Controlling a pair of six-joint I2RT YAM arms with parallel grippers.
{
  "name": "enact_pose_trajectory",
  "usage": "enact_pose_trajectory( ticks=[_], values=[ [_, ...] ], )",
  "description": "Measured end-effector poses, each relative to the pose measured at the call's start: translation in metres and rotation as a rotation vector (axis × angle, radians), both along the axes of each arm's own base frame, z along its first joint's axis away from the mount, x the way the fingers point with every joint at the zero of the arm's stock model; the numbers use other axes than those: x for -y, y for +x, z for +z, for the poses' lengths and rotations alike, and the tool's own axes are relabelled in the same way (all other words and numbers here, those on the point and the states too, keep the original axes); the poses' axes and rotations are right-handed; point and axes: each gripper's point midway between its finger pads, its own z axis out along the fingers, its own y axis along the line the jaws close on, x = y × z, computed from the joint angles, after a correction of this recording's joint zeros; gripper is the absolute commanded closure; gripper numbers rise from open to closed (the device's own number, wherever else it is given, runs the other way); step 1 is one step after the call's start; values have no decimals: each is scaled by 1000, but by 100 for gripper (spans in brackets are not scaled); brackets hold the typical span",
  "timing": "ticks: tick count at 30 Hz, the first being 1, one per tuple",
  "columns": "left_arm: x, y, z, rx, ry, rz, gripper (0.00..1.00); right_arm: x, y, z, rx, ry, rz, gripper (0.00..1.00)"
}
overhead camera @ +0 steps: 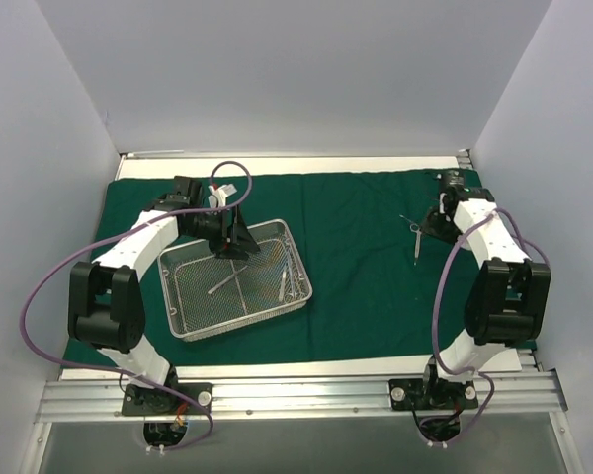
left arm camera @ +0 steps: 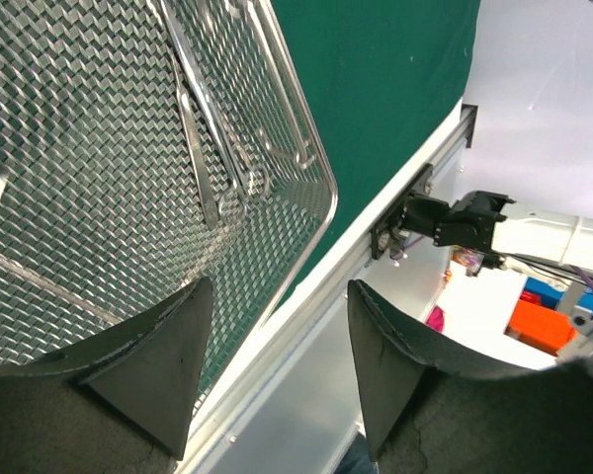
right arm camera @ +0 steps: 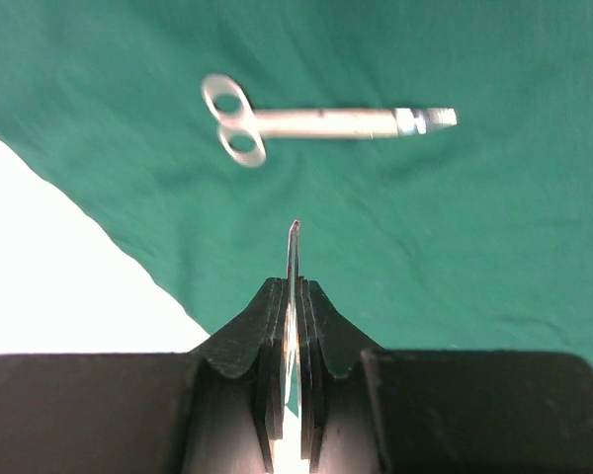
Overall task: Open and lay out the surgical kit
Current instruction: Place the medical item in the surgical kit.
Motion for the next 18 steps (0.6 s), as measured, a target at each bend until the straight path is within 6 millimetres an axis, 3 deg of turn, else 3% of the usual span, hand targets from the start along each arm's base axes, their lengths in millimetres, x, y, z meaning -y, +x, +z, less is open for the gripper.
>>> enact_pose_trajectory(
  ticks=[6, 10, 13, 18],
  values=[
    [6, 15, 9, 58, -1, -20, 35, 57, -16, 4, -45, -23, -151, 100],
    [22, 12, 14, 109, -18, -67, 29, 75, -27, 19, -60, -43, -170, 100],
    [39, 9, 26, 182, -45, -113, 25, 73, -41, 32, -53, -64, -74, 100],
    [79, 5, 74, 390, -166, -192, 23, 35, -66, 48, -46, -36, 280, 100]
  ],
)
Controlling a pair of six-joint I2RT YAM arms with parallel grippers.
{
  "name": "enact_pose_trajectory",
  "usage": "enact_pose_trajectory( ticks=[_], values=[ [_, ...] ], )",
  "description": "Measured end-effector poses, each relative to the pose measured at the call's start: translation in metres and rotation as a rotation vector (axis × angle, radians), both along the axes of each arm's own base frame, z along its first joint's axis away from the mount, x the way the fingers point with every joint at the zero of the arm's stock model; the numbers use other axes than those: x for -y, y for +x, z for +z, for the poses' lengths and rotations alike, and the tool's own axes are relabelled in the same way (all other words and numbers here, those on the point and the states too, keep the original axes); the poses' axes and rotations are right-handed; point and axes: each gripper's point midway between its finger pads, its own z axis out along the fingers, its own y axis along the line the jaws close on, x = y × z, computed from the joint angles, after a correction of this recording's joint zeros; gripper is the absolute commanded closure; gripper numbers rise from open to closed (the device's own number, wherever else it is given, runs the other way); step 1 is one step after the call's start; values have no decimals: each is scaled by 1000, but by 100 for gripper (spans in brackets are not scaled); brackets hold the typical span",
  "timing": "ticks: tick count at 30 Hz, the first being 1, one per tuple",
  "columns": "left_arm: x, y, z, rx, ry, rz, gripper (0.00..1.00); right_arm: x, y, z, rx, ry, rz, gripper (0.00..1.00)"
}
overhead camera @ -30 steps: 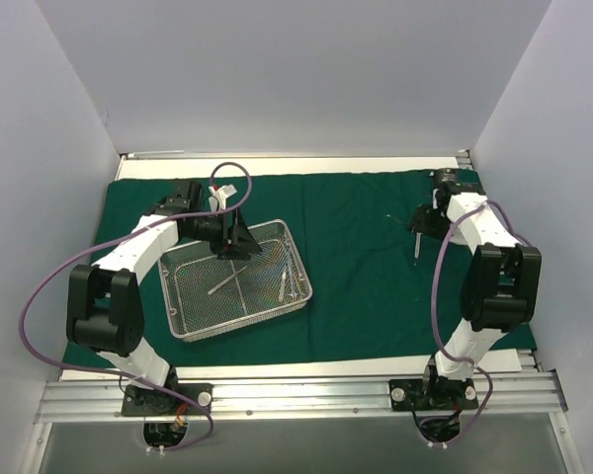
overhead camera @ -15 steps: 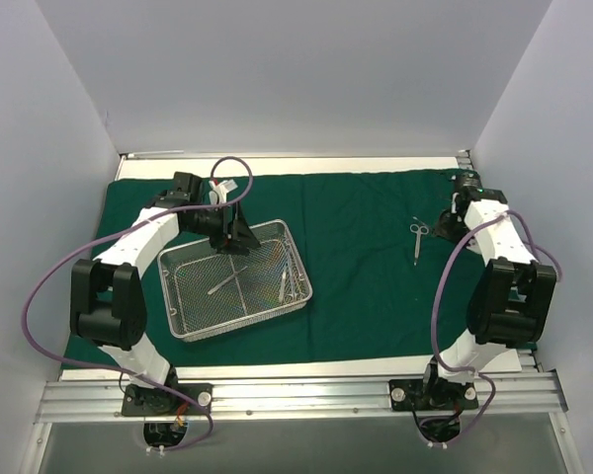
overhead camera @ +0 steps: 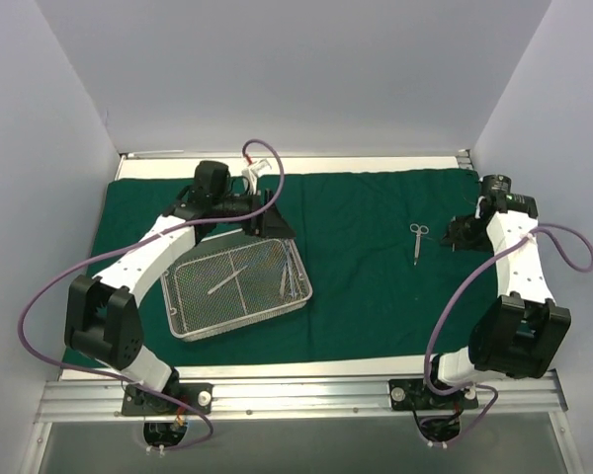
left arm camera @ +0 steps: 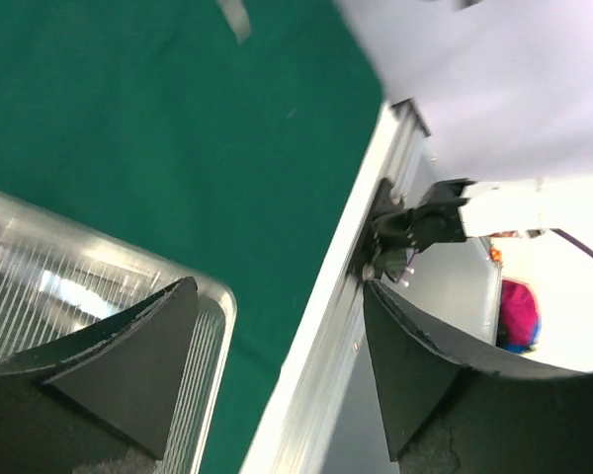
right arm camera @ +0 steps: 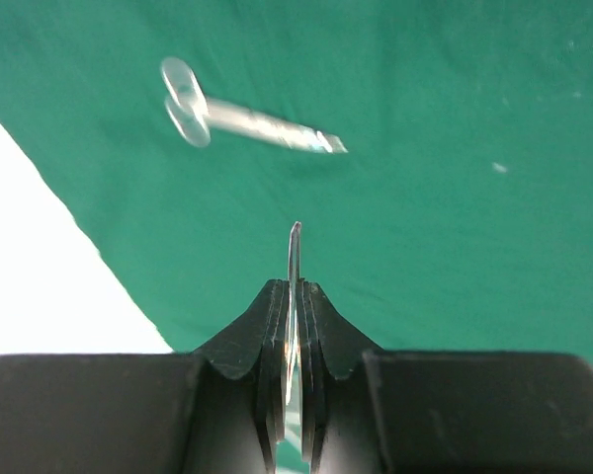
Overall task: Open and lay out the surgical kit
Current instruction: Place the medical item in the surgical kit.
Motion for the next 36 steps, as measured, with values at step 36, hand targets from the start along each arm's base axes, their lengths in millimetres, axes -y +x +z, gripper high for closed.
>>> enact_pose_trajectory(
  ticks=[36],
  values=[
    [154, -85, 72, 841, -138, -377, 18, -184, -69, 94, 275, 376, 849, 100]
  ],
)
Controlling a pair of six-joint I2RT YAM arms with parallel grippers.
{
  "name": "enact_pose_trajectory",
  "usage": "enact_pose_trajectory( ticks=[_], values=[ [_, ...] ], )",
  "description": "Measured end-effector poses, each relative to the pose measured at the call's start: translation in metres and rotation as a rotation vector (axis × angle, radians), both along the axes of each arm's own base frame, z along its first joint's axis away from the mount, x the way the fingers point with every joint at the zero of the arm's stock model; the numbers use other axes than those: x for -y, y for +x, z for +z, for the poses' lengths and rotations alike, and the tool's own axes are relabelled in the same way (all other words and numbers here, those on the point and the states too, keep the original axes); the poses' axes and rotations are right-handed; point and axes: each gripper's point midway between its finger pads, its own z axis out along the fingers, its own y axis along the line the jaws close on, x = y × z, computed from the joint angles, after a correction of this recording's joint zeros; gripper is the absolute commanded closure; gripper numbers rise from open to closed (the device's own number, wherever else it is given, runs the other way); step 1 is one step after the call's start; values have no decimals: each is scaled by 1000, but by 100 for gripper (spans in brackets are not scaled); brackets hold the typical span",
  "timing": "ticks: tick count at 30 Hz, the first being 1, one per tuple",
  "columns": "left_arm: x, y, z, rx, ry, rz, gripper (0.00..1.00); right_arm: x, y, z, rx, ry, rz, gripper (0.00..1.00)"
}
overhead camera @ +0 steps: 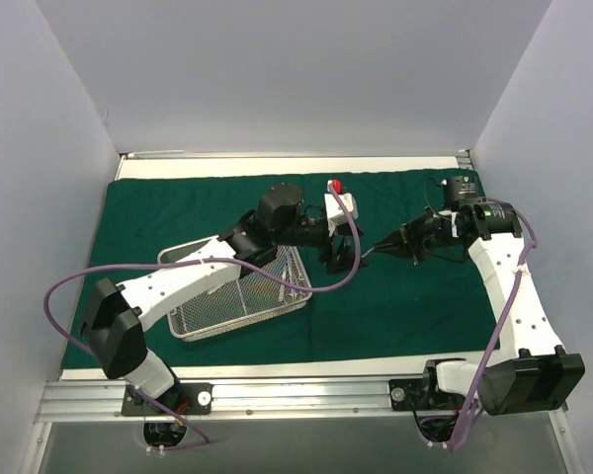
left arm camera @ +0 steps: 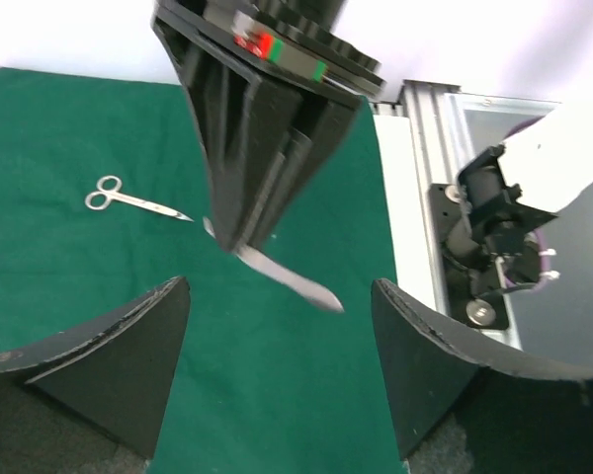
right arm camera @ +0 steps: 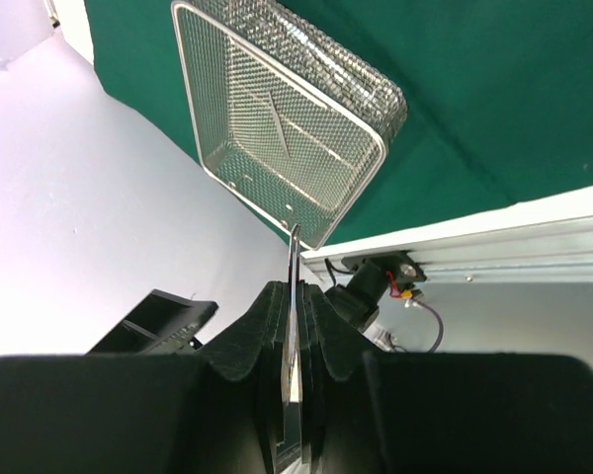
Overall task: Open and lay out the surgical kit
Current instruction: Place the medical item in the surgical kit.
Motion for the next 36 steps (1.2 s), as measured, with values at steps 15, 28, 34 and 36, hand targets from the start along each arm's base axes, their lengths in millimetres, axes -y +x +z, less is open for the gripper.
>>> enact_pose_trajectory(
  ticks=[15, 28, 34, 36],
  values=[
    [8, 10, -13, 6, 32, 16, 55, -29, -1, 12, -59, 94, -40, 100],
    [-30, 57, -1, -186, 13, 108, 98, -29, 2, 17, 34, 45, 73, 22],
    [-65, 76, -1, -400, 9, 143, 98, -27, 21, 30, 321, -108, 351, 28],
    [-67, 66, 1, -496, 11, 115, 98, -29, 25, 34, 447, -163, 446, 38]
  ],
)
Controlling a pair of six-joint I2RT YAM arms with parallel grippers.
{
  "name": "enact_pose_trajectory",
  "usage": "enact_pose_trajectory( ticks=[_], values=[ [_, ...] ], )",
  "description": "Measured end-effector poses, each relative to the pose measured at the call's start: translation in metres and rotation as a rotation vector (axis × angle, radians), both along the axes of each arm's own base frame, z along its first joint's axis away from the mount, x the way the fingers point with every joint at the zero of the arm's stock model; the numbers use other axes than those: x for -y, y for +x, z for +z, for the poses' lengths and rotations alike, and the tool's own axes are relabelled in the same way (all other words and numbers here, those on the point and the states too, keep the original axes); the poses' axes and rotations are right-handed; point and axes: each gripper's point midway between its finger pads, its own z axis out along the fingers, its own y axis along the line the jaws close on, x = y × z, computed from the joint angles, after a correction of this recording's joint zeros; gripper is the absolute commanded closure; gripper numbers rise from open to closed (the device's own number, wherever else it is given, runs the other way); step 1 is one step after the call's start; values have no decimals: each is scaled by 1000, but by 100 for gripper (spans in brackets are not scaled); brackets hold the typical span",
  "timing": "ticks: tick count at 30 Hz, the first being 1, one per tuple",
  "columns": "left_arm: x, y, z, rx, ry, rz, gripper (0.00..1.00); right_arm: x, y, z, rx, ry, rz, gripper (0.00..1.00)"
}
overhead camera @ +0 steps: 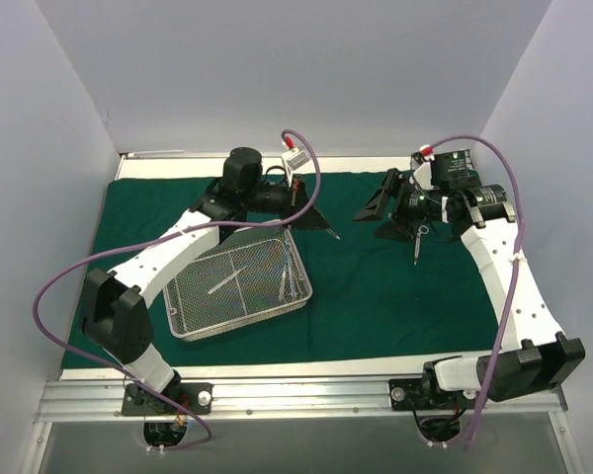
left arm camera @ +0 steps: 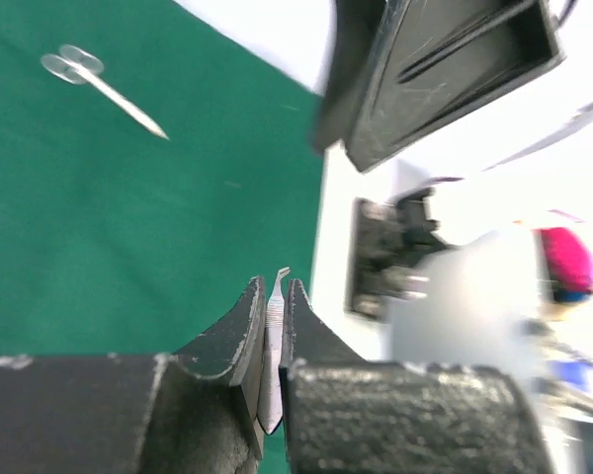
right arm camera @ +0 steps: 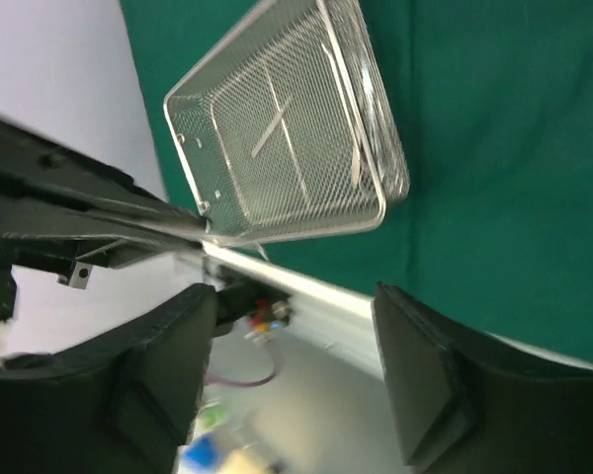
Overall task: Open and lay out the surgical kit
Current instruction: Place the medical item in the surgical kit.
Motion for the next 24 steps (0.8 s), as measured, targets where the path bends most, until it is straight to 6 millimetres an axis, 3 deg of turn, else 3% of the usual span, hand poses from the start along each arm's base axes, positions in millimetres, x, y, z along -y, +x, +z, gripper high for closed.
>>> enact_pose_trajectory(
  ticks=[5, 12, 18, 24],
  values=[
    [1, -21, 4, -269, -14, -17, 98, -12, 1, 27, 311, -82, 156, 42],
    [-7, -38, -4, -571, 29, 41, 98, -56, -33, 60, 577, -157, 414, 46],
    [-8, -43, 7, -658, 17, 57, 98, -78, -52, 35, 570, -261, 579, 53],
    [-7, -44, 9, -713, 10, 62, 98, -81, -48, 9, 529, -381, 637, 57]
  ],
)
